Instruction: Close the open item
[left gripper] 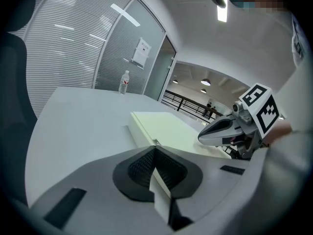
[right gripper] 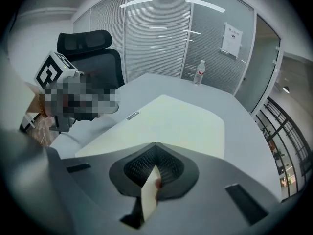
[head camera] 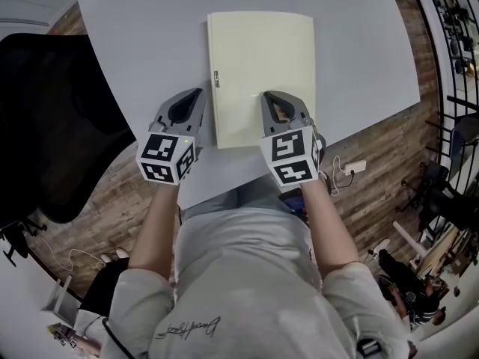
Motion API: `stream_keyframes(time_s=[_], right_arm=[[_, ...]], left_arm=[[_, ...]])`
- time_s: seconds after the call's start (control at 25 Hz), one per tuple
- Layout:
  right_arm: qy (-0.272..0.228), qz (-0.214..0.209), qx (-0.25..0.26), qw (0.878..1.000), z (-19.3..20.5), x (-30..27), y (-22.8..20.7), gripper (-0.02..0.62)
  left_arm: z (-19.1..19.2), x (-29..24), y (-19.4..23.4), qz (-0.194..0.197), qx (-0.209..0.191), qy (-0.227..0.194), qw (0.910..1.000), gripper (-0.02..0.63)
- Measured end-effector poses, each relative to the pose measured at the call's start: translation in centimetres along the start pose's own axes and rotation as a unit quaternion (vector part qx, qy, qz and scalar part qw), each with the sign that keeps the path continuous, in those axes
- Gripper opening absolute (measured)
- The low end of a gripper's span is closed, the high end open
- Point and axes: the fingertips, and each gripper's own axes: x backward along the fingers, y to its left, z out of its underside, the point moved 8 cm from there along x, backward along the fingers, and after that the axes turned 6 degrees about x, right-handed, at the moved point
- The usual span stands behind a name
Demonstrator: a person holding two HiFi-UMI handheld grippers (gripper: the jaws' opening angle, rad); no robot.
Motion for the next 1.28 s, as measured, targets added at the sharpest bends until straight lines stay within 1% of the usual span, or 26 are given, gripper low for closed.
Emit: stream_keyframes(time_s=[0.24, 0.4, 0.68, 0.84, 1.0, 1.12, 1.28], right_arm=[[-0.029, 0.002, -0.022, 0.999, 0.0, 2.0, -0.2, 0.012], [-0.041, 0.004, -0.021, 0.999, 0.4, 3.5, 0.1, 0.012], [-0.066, -0.007, -0.042, 0.997, 1.4, 6.5, 0.1, 0.012], [-0.088, -0.018, -0.066, 0.994, 2.0, 7.9, -0.3, 0.012], [-0.116, -0.032, -0.095, 0.988, 2.1, 9.7, -0.8, 0.012], [-0.134, -0.037, -0.105, 0.985, 2.1, 11.0, -0.9, 0.012], [-0.158, -0.042, -0.108, 0.981, 1.7, 13.0, -1.1, 0.012]], left_arm=[[-1.1, 1.3, -1.3, 0.007, -0.019, -0.013, 0.9997, 0.009], [-1.6, 2.8, -2.6, 0.007, -0.041, -0.021, 0.9989, 0.009], [-1.8, 4.7, -5.5, 0.021, -0.048, -0.033, 0.9981, 0.009], [-2.4, 5.4, -6.6, 0.029, -0.057, -0.040, 0.9972, 0.009], [-3.4, 6.2, -8.0, 0.036, -0.064, -0.050, 0.9960, 0.009], [-3.9, 6.6, -9.1, 0.038, -0.067, -0.056, 0.9955, 0.009], [-4.2, 7.3, -11.4, 0.051, -0.078, -0.055, 0.9941, 0.009]])
